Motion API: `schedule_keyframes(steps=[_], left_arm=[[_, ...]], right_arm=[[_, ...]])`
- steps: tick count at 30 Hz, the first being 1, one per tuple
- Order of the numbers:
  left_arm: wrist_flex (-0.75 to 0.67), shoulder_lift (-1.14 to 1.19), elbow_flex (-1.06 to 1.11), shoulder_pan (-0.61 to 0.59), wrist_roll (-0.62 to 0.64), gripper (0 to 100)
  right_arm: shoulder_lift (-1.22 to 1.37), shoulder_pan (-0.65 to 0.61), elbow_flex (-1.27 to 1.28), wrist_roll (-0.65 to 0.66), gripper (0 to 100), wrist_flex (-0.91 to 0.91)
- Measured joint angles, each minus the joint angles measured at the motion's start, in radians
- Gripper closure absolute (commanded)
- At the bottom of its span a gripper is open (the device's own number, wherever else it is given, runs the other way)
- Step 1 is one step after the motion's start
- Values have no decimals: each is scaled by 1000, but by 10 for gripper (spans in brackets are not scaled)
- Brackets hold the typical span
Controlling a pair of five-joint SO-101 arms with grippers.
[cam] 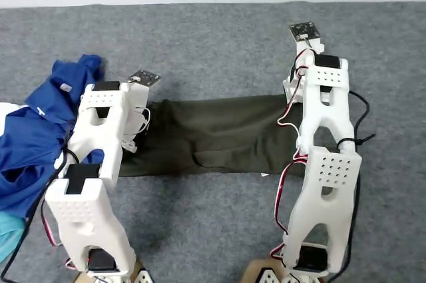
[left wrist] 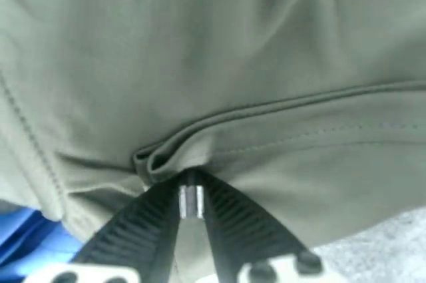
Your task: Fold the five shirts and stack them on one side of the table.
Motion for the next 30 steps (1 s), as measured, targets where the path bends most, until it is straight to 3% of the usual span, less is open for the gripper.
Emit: schedule_keyframes(steps=[10, 17, 25, 30], left_arm=[[83, 11, -144, -3, -2, 997], [176, 11, -279, 17, -11, 923], [325, 11, -489, 20, -11, 892], [339, -11, -580, 20, 8, 895]], right_arm=[[-75, -11, 0, 0, 987, 37], [-157, -104, -2, 0, 835, 129], [-284, -124, -2, 0, 835, 239], [-387, -124, -2, 2, 836, 356]])
